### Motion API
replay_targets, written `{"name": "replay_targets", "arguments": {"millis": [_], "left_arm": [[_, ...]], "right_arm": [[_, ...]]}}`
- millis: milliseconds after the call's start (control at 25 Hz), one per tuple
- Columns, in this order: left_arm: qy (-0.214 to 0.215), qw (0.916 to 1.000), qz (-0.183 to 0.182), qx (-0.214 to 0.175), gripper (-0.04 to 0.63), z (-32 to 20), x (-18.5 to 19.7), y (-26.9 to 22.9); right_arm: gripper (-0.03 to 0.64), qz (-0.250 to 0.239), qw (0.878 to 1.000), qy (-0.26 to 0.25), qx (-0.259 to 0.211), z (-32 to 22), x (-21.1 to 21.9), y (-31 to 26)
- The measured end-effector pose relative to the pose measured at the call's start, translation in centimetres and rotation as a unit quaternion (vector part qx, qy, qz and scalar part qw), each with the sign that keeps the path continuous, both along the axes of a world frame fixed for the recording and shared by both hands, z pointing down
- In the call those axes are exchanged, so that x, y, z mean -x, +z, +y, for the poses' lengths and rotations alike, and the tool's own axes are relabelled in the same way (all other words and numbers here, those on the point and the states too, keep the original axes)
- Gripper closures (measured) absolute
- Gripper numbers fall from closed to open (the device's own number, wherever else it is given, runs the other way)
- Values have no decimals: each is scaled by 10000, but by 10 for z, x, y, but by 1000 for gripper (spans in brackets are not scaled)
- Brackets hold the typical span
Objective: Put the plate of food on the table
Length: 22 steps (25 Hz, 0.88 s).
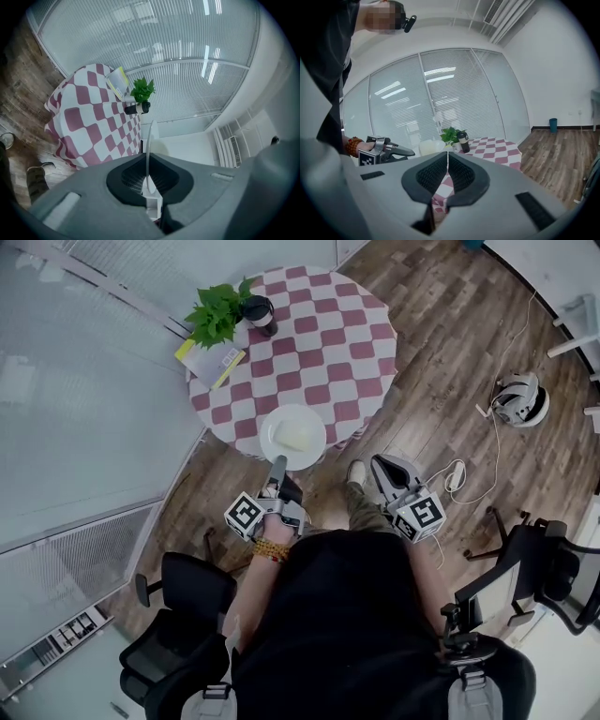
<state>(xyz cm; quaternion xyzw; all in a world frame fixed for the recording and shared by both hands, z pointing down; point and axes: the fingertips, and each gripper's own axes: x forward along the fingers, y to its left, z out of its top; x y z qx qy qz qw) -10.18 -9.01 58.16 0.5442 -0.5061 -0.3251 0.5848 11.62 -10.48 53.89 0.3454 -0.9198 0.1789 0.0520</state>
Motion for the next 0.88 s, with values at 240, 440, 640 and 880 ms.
{"name": "replay_targets", "arguments": {"millis": [240,440,640,880], "left_arm": [[-179,9998,39,1,583,-33,-37,4],[-235,9996,166,17,583,-59,-48,9],[-78,9997,215,-14,583,-110,-48,10],[160,9993,195,-264,583,-198,-42,8]], "right_arm": [[603,162,9993,166,303,-39,-71,30],[603,288,9973,197,645,-54,-89,53],[603,364,9959,206,797,-63,-81,60],[603,480,9914,596,1059,-72,-89,58]]}}
